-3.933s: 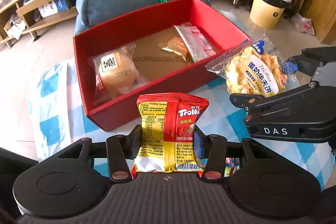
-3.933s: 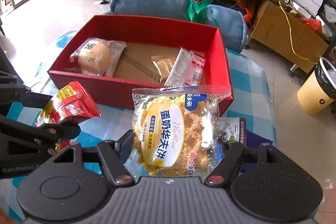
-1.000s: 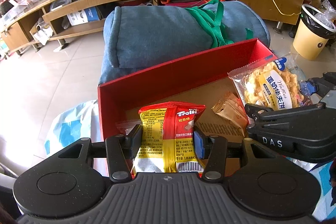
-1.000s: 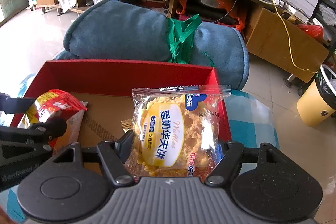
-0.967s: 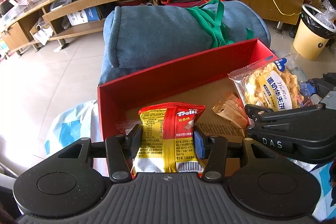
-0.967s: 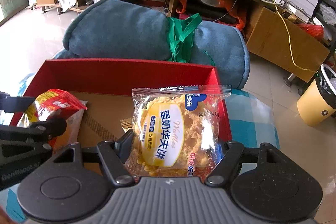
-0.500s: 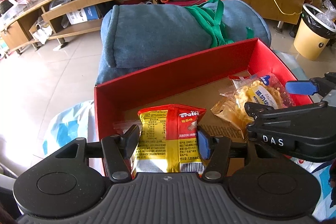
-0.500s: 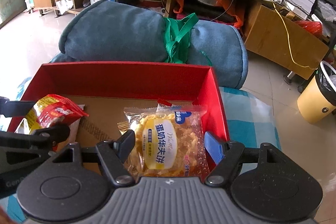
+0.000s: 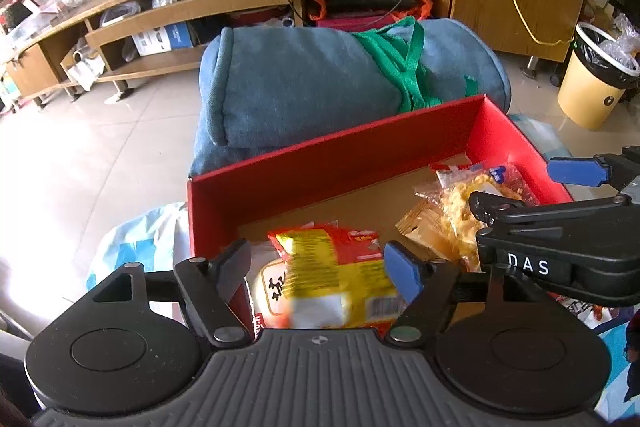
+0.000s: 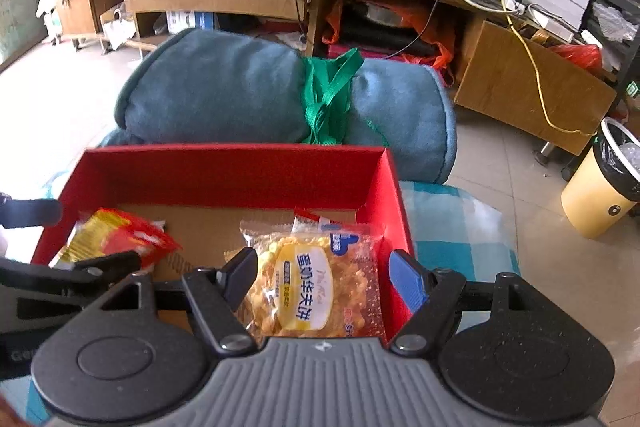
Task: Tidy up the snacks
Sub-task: 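Lower both bags into the red box and open both grippers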
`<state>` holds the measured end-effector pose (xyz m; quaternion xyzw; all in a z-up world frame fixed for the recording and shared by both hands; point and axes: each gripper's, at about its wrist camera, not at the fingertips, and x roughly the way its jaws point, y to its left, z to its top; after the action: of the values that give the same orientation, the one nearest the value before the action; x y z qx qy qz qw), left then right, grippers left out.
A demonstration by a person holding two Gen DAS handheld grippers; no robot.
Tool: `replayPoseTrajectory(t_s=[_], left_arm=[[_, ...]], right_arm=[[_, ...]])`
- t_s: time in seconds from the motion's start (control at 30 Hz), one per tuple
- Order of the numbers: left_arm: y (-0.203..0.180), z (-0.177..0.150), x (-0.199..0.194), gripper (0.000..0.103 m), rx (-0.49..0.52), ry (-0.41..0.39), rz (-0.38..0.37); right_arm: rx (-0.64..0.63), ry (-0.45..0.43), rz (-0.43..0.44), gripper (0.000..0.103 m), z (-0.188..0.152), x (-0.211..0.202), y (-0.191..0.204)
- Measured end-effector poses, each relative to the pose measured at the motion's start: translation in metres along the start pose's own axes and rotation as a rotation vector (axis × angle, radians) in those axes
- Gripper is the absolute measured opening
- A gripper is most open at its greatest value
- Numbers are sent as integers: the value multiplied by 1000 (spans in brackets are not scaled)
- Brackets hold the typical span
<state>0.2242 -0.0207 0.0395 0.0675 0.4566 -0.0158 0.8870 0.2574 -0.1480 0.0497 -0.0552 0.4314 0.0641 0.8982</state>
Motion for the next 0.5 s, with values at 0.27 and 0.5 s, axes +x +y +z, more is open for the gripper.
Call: replayPoseTrajectory(t_s=[0.27,0.5], left_arm=[[1,3,-9,80,-8,-18,-4],[1,0,-20,84,-1,-31,-8]], right_arm=[[-3,-23,-4,71,4,-12,0],[-11,-38,-13,71,1,-27,-1]])
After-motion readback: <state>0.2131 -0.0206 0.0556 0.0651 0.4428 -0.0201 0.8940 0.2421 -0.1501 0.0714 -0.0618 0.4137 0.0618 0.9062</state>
